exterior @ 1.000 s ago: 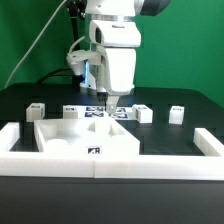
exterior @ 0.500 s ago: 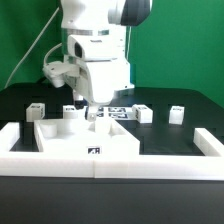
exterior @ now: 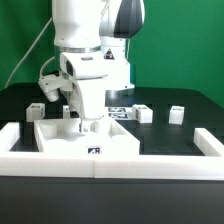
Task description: Assemble one leg
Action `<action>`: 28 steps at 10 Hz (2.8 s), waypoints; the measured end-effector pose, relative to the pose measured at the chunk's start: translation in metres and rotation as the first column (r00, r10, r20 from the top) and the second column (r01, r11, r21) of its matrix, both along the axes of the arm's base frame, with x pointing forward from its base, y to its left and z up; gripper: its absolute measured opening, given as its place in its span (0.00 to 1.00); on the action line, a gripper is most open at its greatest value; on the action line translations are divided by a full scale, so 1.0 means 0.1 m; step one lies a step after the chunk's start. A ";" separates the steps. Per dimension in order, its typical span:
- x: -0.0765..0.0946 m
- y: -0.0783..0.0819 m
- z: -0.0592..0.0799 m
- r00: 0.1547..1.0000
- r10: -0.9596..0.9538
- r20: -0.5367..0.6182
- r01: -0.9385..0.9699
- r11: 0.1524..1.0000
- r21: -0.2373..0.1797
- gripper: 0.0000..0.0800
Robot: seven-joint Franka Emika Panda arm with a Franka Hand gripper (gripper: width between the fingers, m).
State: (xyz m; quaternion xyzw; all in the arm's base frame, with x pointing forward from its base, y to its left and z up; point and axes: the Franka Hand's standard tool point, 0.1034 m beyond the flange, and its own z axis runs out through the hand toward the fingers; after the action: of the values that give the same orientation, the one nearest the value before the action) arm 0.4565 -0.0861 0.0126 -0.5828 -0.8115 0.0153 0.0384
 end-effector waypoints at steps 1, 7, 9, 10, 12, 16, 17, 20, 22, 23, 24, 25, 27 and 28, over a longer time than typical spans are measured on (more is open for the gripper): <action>0.01 0.01 -0.01 1.000 -0.009 -0.002 0.009 1.000 0.000 0.81; 0.01 -0.01 0.00 1.000 -0.013 0.003 0.013 1.000 -0.001 0.08; 0.02 -0.01 0.00 1.000 -0.014 0.005 0.014 1.000 -0.002 0.08; 0.02 -0.01 0.00 1.000 -0.014 0.006 0.014 1.000 -0.002 0.08; 0.02 -0.01 0.00 1.000 -0.014 0.006 0.014 1.000 -0.002 0.08; 0.06 0.34 -0.01 0.988 -0.155 0.022 0.155 0.988 0.000 0.08; 0.09 0.56 -0.01 0.977 -0.212 0.029 0.212 0.977 0.005 0.08; 0.23 1.15 -0.01 0.954 -0.299 0.035 0.298 0.954 0.019 0.08; 0.29 1.36 0.01 0.950 -0.309 0.040 0.308 0.951 0.025 0.08; 0.29 1.43 0.01 0.952 -0.303 0.040 0.302 0.953 0.027 0.08; 0.29 1.49 0.02 0.950 -0.310 0.041 0.309 0.951 0.028 0.08; 0.30 1.55 0.03 0.948 -0.314 0.041 0.313 0.949 0.029 0.08; 0.30 1.58 0.03 0.950 -0.311 0.041 0.309 0.950 0.030 0.08; 0.29 1.57 0.03 0.949 -0.311 0.041 0.310 0.950 0.029 0.08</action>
Offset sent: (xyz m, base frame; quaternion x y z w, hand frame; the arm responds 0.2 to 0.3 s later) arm 0.0000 0.0000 0.0000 0.0000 0.0000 0.0000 1.0000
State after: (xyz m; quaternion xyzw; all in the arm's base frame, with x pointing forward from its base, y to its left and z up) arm 0.4859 0.0714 0.0151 -0.7030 -0.7105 -0.0133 0.0287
